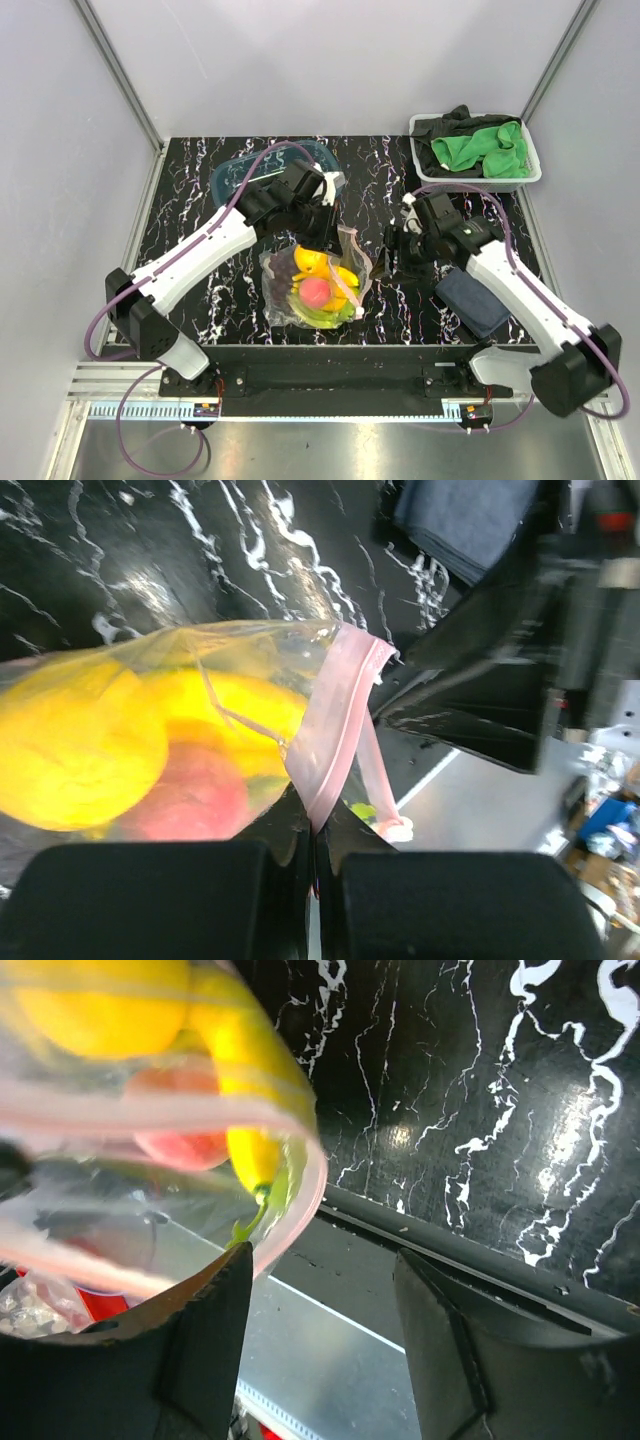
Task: Open the zip-top bag and remove the fake food
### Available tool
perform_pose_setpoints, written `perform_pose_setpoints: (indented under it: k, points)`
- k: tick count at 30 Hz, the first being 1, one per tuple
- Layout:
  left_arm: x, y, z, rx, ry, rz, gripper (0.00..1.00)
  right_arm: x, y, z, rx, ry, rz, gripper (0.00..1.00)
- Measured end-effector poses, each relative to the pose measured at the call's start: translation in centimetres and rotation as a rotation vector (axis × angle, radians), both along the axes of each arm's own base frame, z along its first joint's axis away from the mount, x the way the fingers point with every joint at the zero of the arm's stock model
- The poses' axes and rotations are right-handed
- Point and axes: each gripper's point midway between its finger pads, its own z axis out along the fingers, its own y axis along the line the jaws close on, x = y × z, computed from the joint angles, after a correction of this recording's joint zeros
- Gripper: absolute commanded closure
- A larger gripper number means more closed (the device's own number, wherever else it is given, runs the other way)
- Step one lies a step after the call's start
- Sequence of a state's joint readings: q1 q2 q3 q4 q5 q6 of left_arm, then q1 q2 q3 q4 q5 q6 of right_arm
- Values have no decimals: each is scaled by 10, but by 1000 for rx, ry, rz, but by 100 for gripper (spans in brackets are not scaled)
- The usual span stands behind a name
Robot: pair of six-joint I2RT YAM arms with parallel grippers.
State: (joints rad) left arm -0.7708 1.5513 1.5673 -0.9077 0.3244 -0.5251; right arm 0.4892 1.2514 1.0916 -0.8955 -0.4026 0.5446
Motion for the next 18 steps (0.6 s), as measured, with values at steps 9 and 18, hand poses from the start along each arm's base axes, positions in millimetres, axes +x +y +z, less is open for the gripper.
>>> perform_pose_setpoints:
  k: [9, 18]
  points:
    - [-12, -8, 7, -66, 92, 18, 100, -20, 7, 64, 178, -176, 37, 44]
    - [-13, -7, 11, -72, 106, 78, 100, -13, 42, 72, 307, -231, 153, 14]
